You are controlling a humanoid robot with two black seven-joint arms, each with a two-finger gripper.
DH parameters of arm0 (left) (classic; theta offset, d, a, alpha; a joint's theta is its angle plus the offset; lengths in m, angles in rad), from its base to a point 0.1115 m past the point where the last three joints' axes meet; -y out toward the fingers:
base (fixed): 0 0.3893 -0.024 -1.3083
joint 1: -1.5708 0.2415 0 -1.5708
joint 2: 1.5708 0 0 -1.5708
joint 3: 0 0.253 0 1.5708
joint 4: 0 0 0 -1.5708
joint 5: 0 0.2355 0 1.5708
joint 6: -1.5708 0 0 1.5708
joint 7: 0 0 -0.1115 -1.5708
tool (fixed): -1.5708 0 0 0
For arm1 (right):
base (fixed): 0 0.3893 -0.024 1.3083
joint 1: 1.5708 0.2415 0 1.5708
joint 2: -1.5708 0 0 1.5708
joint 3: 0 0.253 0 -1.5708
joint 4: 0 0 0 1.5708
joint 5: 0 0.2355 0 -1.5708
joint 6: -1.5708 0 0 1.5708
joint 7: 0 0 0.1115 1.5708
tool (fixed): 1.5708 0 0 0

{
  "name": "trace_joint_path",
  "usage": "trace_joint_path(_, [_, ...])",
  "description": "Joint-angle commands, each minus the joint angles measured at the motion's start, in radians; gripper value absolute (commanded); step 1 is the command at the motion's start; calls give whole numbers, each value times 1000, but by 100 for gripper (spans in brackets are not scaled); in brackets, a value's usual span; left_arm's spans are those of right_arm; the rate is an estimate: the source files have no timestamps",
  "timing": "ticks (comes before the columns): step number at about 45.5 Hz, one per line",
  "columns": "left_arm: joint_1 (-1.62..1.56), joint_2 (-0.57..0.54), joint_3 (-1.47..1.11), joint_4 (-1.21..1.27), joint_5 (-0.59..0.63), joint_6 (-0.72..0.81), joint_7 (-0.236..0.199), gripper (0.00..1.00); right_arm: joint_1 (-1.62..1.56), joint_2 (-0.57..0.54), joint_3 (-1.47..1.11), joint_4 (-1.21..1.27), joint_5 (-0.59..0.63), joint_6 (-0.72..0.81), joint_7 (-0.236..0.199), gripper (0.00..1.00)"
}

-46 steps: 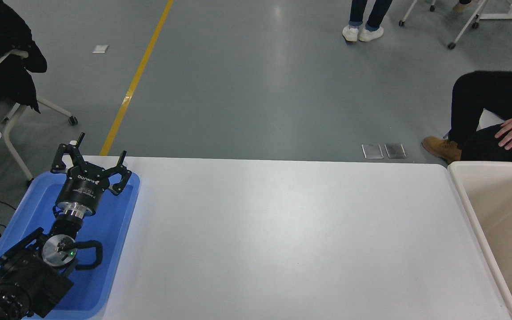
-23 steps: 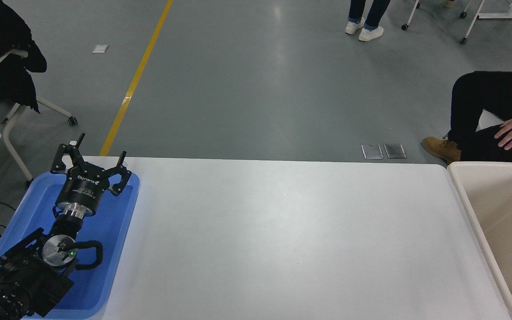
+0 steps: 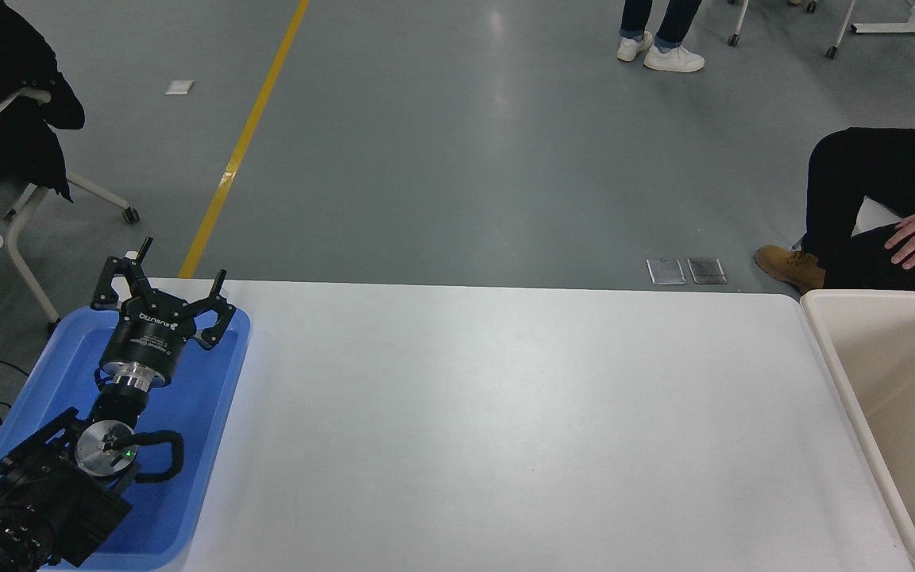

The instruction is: Pick up paper ball place in dustbin

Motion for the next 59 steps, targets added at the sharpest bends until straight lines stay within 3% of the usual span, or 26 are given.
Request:
trace_joint_path(1, [0,-1,0,0,0,0,0,100,11,-1,3,8,1,-1,0,100])
trace_joint_path(20, [0,0,0,0,0,0,0,100,156,1,3,96,3,10,0,100])
trace_joint_path(51, [0,0,0,0,0,0,0,100,419,7,6,471,3,29,-3,100])
trace_joint_path(59, [0,0,0,0,-1,0,0,100,394,-1,286,540,3,30,-6,100])
